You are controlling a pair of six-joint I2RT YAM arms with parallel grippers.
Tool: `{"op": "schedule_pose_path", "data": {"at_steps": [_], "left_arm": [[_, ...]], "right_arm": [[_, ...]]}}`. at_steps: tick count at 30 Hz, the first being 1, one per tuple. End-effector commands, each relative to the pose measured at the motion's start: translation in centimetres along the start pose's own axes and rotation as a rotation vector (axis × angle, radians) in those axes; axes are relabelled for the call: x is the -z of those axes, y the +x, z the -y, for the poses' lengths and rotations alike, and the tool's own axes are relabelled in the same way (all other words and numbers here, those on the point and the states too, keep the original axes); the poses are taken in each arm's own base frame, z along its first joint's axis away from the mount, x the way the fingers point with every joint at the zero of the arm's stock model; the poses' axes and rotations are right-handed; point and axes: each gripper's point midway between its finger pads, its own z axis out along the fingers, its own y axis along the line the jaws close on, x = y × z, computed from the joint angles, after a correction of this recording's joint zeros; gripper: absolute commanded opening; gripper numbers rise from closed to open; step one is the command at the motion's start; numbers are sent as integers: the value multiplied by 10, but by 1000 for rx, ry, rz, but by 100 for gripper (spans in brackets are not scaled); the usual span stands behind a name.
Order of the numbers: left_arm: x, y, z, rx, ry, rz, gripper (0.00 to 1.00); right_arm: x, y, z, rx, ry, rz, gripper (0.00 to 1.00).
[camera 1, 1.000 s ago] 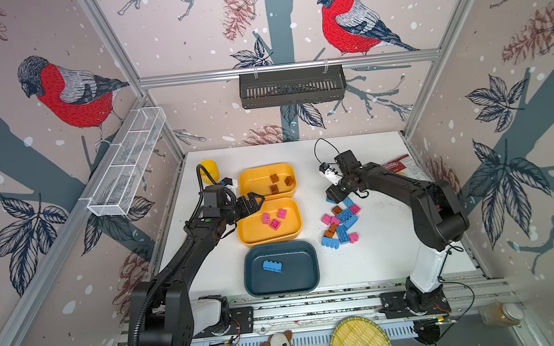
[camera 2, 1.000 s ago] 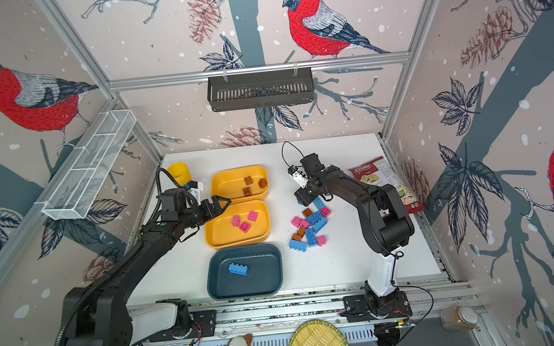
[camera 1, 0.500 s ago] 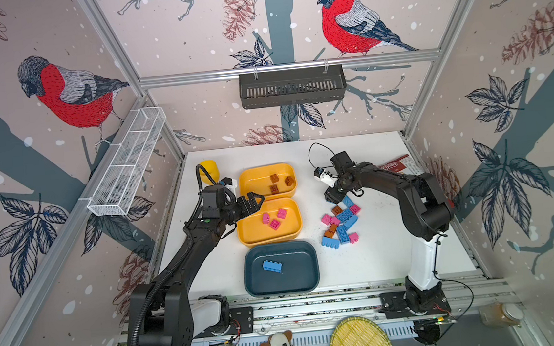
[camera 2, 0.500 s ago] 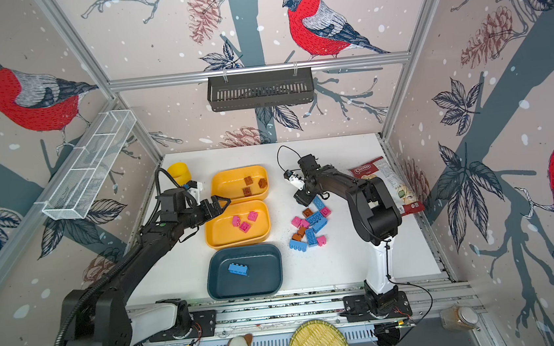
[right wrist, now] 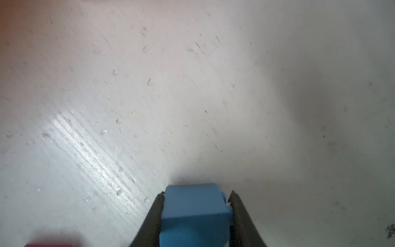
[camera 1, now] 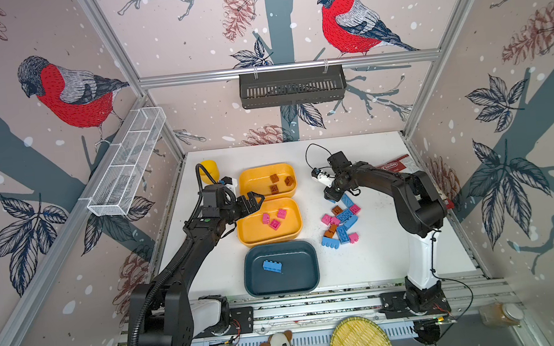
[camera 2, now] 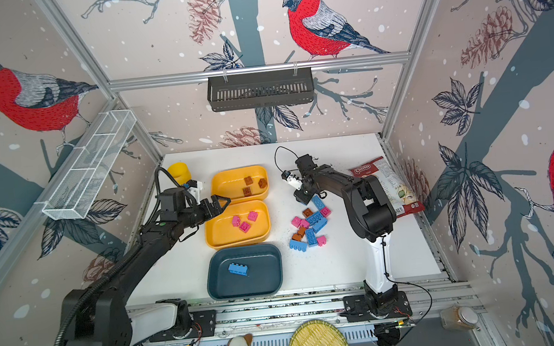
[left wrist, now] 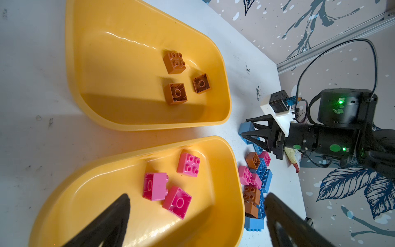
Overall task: Sort the legos into containers by color
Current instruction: Pick up the lego from the center of the table, then place the lego in the container.
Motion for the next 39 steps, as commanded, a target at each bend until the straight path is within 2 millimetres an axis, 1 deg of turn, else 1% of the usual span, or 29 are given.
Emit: {"op": "schedule_pose_path", "data": {"at_steps": [1, 4, 6, 8, 10, 11, 13, 15, 19, 23, 26, 29, 31, 34, 37, 39], "left_arm": [[1, -5, 4, -17, 10, 9, 97], [1, -6, 5, -20, 10, 10, 97], [2, -8, 7, -27, 8, 13, 97], [3, -9, 6, -28, 2, 15, 97], [4, -11, 6, -33, -1, 17, 97], [5, -11, 6, -35, -4, 19, 97], [7, -12, 4, -35, -8, 22, 97], [8, -12, 2, -32, -13, 25, 97], [13, -11, -3, -23, -20, 28, 97], [19, -11, -4, -23, -24, 31, 97], [23, -7, -5, -20, -26, 29, 97], [27, -2, -5, -11, -24, 30, 97], [29, 2, -6, -5, -23, 27, 97], [31, 6, -8, 0, -30, 25, 97], [32, 7, -9, 1, -31, 26, 97], [32, 7, -8, 2, -28, 28, 97]], "right_arm": [[11, -8, -2, -9, -10, 22, 24], [33, -28, -8, -7, -18, 96, 24], [51, -42, -17, 10, -24, 151, 24], [66, -54, -28, 28, -37, 199, 24], [79, -62, -44, 49, -57, 236, 24], [85, -66, -54, 66, -72, 255, 24], [96, -72, -78, 98, -107, 285, 24], [105, -79, -108, 144, -151, 312, 24], [124, -84, -174, 257, -224, 379, 24], [136, -80, -240, 367, -307, 424, 24], [140, -74, -281, 421, -368, 438, 24], [134, -64, -310, 451, -418, 418, 24], [125, -55, -324, 472, -434, 385, 25], [106, -44, -333, 495, -411, 327, 27], [92, -43, -331, 500, -357, 300, 40], [89, -47, -329, 493, -340, 306, 48]]}}
